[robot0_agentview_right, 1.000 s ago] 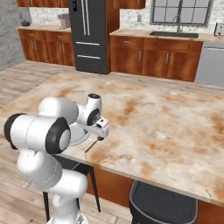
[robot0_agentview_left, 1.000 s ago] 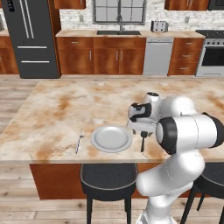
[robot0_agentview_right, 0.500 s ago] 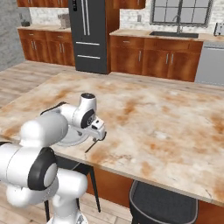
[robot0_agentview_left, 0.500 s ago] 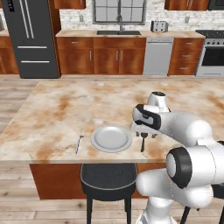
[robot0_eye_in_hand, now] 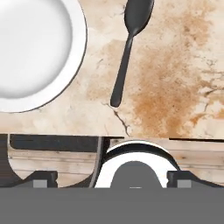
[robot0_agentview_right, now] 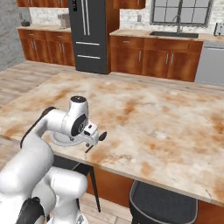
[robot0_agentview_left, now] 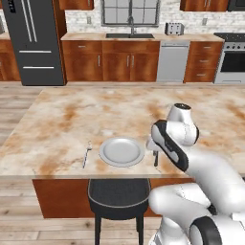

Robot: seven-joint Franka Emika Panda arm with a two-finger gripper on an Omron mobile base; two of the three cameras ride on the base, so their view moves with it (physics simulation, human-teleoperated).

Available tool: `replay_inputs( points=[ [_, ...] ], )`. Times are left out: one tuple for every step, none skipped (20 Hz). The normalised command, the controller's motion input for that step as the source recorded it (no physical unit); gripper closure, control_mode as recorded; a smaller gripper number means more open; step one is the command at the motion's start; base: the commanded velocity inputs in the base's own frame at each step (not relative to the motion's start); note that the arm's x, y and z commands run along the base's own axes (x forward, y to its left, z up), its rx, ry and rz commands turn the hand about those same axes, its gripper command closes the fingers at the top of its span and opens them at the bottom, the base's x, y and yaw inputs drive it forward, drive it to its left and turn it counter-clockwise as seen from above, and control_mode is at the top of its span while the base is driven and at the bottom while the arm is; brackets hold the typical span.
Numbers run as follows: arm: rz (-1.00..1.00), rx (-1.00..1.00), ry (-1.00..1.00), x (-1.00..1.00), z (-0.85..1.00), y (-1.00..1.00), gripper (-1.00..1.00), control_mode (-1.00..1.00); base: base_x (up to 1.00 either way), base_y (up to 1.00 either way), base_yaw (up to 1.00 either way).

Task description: Take the fork and place it on the left side of the plate. Then take the spoon and place it on the right side of the plate. Make sure they're directly next to the plate.

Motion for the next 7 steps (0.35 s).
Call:
replay_inputs(
  points=[
    [0.0,-0.01,-0.31,-0.85,0.05,0.09,-1.0,-1.0,0.0,0.0,0.0],
    [0.0,-0.02,-0.37,-0.84,0.04,0.11,-1.0,-1.0,0.0,0.0,0.0],
    [0.0,-0.01,-0.37,-0.83,0.03,0.11,-1.0,-1.0,0.0,0.0,0.0],
    [0.0,-0.01,-0.34,-0.81,0.04,0.1,-1.0,-1.0,0.0,0.0,0.0],
    [0.0,0.0,-0.33,-0.79,0.04,0.12,-1.0,-1.0,0.0,0.0,0.0],
    [0.0,0.0,-0.32,-0.75,0.06,0.14,-1.0,-1.0,0.0,0.0,0.0],
    [0.0,0.0,-0.27,-0.73,0.05,0.16,-1.0,-1.0,0.0,0.0,0.0]
  ],
)
